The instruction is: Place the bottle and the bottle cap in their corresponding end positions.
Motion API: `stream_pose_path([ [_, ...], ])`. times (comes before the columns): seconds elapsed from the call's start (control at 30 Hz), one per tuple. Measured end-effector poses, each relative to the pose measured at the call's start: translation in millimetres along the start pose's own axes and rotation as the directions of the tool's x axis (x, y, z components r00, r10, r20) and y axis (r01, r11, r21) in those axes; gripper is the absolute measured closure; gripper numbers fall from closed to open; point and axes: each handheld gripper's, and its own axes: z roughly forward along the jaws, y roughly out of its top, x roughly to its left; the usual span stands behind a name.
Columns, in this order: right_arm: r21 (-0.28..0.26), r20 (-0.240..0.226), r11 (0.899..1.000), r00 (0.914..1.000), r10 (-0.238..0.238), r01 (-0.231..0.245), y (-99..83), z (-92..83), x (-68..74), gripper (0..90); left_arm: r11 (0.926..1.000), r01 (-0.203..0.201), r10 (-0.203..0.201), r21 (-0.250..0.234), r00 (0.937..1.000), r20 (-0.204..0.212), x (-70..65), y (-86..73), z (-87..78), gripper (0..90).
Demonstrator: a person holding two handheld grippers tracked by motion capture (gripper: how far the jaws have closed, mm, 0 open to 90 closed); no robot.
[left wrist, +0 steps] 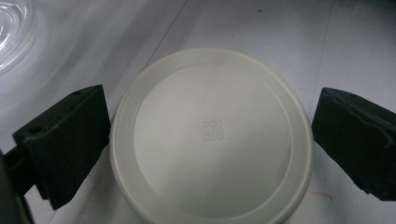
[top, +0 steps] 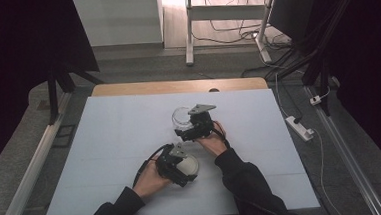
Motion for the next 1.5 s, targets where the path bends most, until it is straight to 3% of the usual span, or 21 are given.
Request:
stream_pose_path([
  [0.3,-0.022,-0.035,1.0,0.9992,0.021,-0.022,5.1,-10.9,-1.8,0.0,0.9988,0.022,-0.021,-0.044,0.9997,0.011,2.4,-0.1,-8.4,0.0],
  [0.57,-0.018,-0.029,1.0,0.9994,0.019,-0.02,5.5,-20.7,-0.5,0.0,0.9941,0.058,-0.056,-0.092,0.9981,0.026,4.0,-0.7,-23.8,0.0],
  [0.7,-0.019,-0.009,1.0,0.9999,0.007,-0.007,4.9,-27.3,1.8,0.0,0.9903,0.083,-0.077,-0.112,0.9955,0.056,6.0,-2.9,-31.5,0.0],
  [1.13,-0.022,-0.009,1.0,0.9999,0.011,-0.011,-2.7,-50.8,6.1,0.0,0.9883,0.079,-0.076,-0.131,0.9967,0.028,5.3,-9.9,-54.7,0.0],
  [1.5,-0.023,-0.035,1.0,0.9994,-0.006,0.005,-8.5,-67.1,20.8,0.0,0.9813,0.094,-0.084,-0.168,0.9944,0.064,7.5,-17.4,-74.3,0.0],
])
